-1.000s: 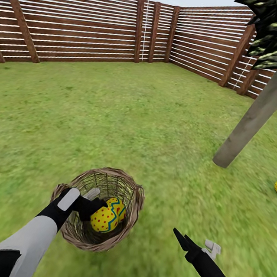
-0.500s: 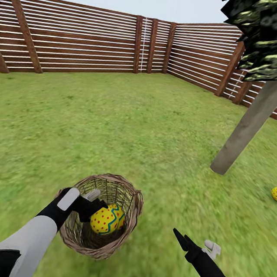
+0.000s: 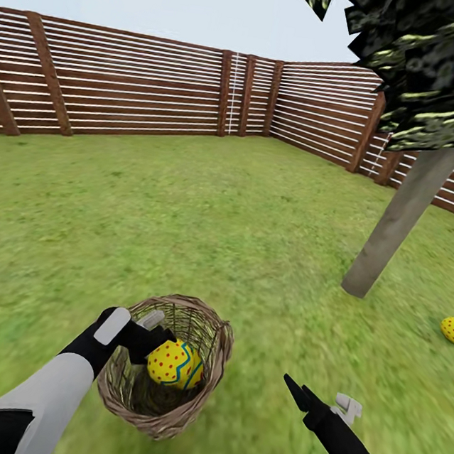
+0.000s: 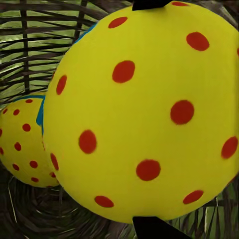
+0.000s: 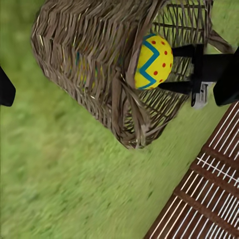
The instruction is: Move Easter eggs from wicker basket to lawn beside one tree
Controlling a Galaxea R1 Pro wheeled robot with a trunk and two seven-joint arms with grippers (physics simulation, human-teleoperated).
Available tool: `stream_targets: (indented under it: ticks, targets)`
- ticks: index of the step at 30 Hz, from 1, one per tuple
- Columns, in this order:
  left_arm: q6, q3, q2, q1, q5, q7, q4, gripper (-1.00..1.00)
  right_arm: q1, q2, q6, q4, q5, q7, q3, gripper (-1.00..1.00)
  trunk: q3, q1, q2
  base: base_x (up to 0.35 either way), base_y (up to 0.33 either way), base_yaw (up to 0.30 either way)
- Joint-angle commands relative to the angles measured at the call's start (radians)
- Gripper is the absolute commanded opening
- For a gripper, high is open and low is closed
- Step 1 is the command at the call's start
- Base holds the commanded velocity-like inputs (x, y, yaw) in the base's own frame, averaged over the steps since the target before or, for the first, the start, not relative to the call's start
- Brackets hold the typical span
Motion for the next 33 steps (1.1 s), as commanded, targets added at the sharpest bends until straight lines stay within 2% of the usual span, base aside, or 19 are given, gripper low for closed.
stream_targets:
  ticks: [1,16,19,22,30,33]
  targets:
    - [0.003,0.006,-0.001,0.0,0.009,0.013,-0.001,-1.0,0.0,0.001,0.007,-0.001,-0.006,0.001,-0.002,1.0,0.003,-0.001,0.0,0.0,0.0,0.0]
    - [0.005,0.006,-0.001,-0.001,0.007,0.02,-0.003,-1.0,0.0,0.001,0.007,-0.001,-0.004,0.001,-0.006,1.0,0.061,-0.007,0.004,0.0,0.0,0.0]
    - [0.004,0.007,-0.002,-0.001,0.009,0.076,-0.003,-1.0,0.0,0.001,0.007,-0.001,-0.004,0.0,-0.006,1.0,0.073,-0.009,0.004,-0.033,0.025,0.0]
    - [0.004,0.006,-0.002,-0.001,0.008,0.098,-0.004,-1.0,0.0,0.001,0.007,-0.001,-0.004,-0.001,-0.006,1.0,0.084,-0.01,0.005,-0.023,0.017,0.0]
    - [0.004,-0.003,-0.006,-0.001,0.001,0.115,-0.005,-1.0,0.0,0.001,0.008,-0.001,0.0,-0.001,-0.006,1.0,0.11,-0.04,0.06,-0.002,0.002,0.0]
    - [0.031,-0.005,-0.006,-0.001,-0.001,0.147,-0.048,-1.0,0.0,0.001,0.009,-0.001,0.0,-0.001,-0.006,1.0,0.119,-0.052,0.081,0.0,0.0,0.0]
